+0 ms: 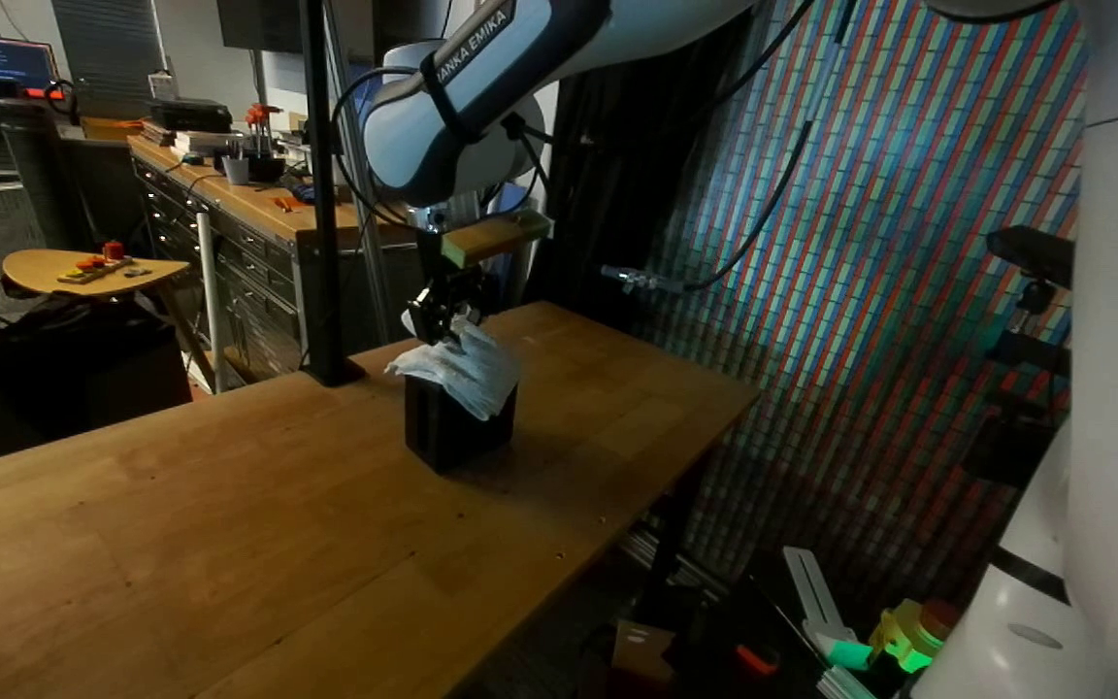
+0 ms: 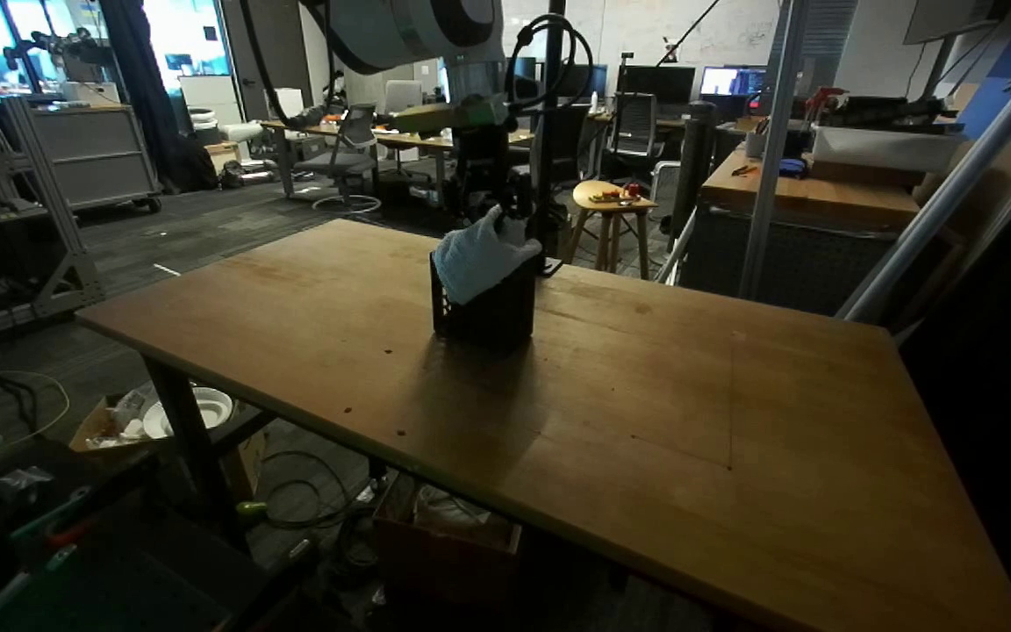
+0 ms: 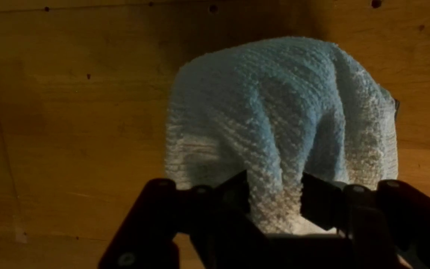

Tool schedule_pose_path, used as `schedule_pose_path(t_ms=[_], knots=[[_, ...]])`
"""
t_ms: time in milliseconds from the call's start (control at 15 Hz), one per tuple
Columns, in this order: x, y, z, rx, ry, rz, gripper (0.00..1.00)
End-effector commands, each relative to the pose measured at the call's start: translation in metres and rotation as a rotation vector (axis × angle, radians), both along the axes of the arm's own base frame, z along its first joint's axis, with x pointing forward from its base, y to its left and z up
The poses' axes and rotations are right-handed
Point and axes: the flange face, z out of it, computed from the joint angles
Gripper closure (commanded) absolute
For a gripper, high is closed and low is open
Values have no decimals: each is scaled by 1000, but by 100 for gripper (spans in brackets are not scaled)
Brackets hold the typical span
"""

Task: Put the white towel in the black box

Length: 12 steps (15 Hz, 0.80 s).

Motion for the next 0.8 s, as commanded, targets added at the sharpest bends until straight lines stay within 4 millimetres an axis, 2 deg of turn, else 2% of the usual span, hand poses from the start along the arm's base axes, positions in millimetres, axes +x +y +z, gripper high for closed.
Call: schedule_pose_path(t_ms=[0,267,733], knots=[[-19,7,-5,18,-11,36,96],[-25,12,-22,40,-12,49,96],[-28,9,-40,95,-17,74,96]])
